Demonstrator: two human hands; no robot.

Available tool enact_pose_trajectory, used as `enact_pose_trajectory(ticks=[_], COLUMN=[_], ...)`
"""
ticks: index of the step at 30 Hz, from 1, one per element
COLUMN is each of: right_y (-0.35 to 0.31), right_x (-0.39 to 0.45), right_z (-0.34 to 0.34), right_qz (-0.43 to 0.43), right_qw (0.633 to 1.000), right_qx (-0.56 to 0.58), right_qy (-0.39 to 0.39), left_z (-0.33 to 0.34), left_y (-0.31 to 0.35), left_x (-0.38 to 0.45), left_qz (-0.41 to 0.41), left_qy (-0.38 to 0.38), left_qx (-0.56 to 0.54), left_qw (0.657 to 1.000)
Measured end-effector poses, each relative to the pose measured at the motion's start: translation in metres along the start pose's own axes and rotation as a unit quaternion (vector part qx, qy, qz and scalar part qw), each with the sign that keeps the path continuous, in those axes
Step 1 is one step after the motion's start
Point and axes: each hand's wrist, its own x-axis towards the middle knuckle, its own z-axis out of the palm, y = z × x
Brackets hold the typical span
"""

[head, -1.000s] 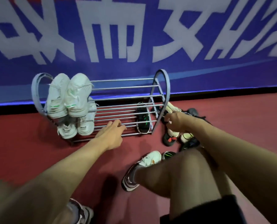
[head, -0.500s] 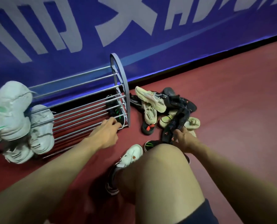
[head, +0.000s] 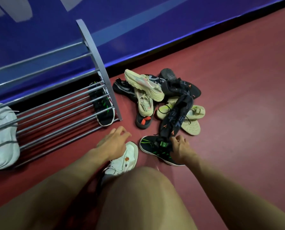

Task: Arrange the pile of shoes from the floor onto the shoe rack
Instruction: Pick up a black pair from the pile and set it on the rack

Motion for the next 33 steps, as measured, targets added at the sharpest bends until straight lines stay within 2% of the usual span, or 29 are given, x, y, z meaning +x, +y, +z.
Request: enact_pose_trajectory(ticks=[11,20,25,33], right_y=[-0.013,-0.015,-0.002,0.019], right_x=[0.029,0.066,0.082,0.090], right_z=[0.008,-0.032,-0.057,-0.061], right_qz=[-0.048,-0.009,-0.008,0.008], right_qw=[0.996,0.993,0.984,0.976], right_qx=[-0.072,-0.065,-0.129,-0.202], right_qy=[0.036,0.094,0.123,0.084], left_z=[0.028,0.040,0.055,0.078], left_y=[-0.008,0.011,0.038,0.058], left_x=[0.010,0.031,0.053,0.076], left_qz=[0.036,0.052,0.074,0.049], left_qy=[0.016,0.004,-0.023,-0.104], left_qx=[-0.013,-0.021,0.009,0.092], left_qw=[0.999,0.998,0.997,0.989])
